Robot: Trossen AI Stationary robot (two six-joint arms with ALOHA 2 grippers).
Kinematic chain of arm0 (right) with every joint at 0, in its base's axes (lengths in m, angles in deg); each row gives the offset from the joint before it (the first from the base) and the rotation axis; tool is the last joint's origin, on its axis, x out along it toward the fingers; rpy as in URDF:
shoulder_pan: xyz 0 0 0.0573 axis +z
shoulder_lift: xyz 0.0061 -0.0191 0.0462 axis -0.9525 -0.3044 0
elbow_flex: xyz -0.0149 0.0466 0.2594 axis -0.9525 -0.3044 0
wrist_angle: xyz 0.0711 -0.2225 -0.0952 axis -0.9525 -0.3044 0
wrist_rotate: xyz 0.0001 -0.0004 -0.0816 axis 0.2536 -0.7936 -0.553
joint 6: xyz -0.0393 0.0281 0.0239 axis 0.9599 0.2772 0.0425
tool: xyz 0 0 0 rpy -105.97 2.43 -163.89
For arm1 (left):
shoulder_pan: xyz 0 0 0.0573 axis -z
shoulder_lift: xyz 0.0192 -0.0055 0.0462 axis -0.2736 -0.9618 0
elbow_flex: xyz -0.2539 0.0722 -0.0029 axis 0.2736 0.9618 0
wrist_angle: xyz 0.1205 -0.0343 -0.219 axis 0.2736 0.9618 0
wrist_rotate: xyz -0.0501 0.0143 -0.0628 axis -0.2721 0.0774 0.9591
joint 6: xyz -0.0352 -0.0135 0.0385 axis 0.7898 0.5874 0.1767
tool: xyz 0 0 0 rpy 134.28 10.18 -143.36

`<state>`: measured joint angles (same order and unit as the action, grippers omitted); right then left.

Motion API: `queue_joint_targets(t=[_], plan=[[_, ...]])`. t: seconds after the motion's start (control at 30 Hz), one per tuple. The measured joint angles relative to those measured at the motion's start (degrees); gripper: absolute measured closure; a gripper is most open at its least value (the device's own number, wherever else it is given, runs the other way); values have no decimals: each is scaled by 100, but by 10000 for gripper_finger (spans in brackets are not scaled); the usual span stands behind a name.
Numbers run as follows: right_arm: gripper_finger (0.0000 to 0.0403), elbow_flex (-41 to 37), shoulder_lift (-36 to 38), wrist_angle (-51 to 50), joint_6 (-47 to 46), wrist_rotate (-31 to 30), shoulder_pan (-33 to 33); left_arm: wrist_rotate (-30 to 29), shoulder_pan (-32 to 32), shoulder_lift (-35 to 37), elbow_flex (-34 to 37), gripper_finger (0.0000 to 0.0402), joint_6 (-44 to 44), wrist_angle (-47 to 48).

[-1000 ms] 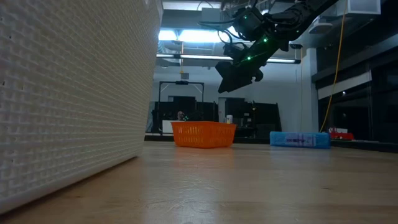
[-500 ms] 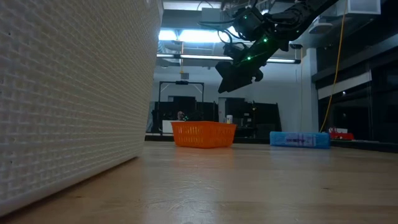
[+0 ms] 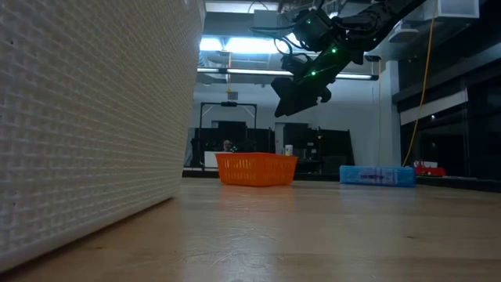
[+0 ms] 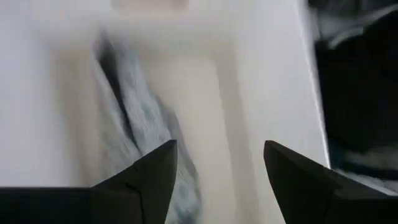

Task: Pick & place medical supplies in basket/bin
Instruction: Return to Home Position

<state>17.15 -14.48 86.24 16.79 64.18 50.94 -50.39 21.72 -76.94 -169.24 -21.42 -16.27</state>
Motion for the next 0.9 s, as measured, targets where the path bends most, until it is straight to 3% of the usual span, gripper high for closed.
queue_joint_targets(t=[0.27, 0.4, 0.57, 0.63, 0.8, 0.9], plan=[[194, 0, 0, 2, 8, -2, -1, -3105, 211, 106, -1581, 169, -1976, 653], [194, 0, 0, 3, 113, -4, 0, -4467, 207, 450, -1739, 169, -2857, 539], [194, 0, 0, -34, 80, -2, 4, -5916, 206, 874, -1729, 170, -3201, 10], [194, -2, -2, -111, -249, 1, 41, -6194, 206, 1006, -1729, 170, -2928, 3], [194, -2, -2, -10, -925, 398, 73, -6218, 204, 1183, -1727, 170, -2435, 202], [194, -4, -4, 208, -641, 1073, 67, -6022, 195, 1187, -1728, 170, -1974, 326]])
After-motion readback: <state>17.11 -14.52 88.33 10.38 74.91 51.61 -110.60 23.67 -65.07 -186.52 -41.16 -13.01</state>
